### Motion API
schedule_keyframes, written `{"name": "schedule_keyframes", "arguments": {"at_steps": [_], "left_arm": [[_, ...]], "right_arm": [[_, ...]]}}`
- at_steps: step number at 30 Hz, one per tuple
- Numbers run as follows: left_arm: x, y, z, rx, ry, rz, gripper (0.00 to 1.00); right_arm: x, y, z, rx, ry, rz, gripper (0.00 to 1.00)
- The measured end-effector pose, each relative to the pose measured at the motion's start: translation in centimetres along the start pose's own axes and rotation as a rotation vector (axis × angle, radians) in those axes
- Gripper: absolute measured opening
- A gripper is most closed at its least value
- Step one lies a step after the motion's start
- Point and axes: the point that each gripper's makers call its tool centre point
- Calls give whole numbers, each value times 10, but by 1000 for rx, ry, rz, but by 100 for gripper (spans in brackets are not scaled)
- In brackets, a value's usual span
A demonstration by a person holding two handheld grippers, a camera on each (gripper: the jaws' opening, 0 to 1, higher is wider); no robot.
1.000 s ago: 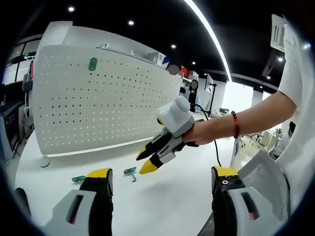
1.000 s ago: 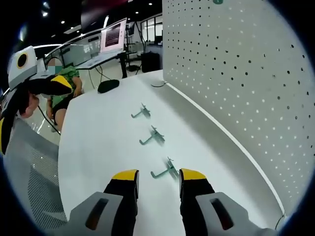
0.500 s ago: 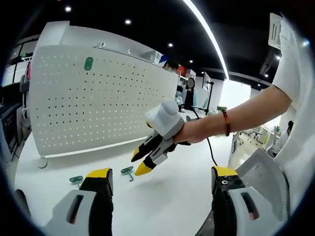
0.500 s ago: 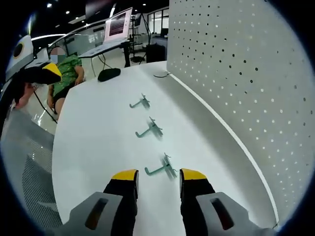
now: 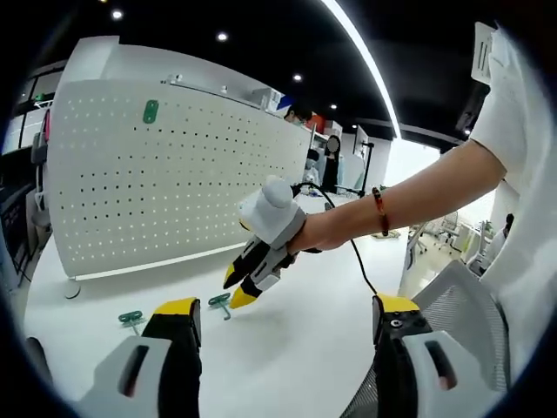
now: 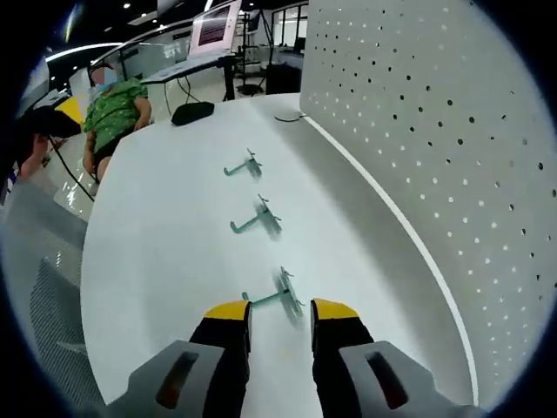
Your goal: Insert the hook assembly into the mounting plate slot until the hook locks in place.
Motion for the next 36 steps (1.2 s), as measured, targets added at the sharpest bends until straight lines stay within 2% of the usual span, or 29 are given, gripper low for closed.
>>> {"name": "schedule_keyframes", "arguments": {"at_steps": [8, 17, 23, 28, 36], "left_arm": [[2, 0, 1, 5, -8, -2, 82], [3, 3, 5, 21, -3, -6, 82], [5, -1, 4, 17, 7, -9, 81], [4, -2, 1, 9, 1, -3, 81], [4, -1, 2, 13, 9, -12, 81]], "right_arm": [[5, 6, -2, -31, -32, -38, 22], [3, 13, -2, -36, -130, -65, 19], [5, 17, -3, -52, -127, -73, 17], [8, 16, -5, -60, -119, -85, 10], [12, 18, -9, -64, -89, -95, 8]]}}
Point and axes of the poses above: the point that each gripper's makers call its tool centre point, and the gripper's own axes: y roughly forward along the fingers, z roughly to its right, x roughly out of its underside, and after that the axes turned 6 degrees about -y, right-handed
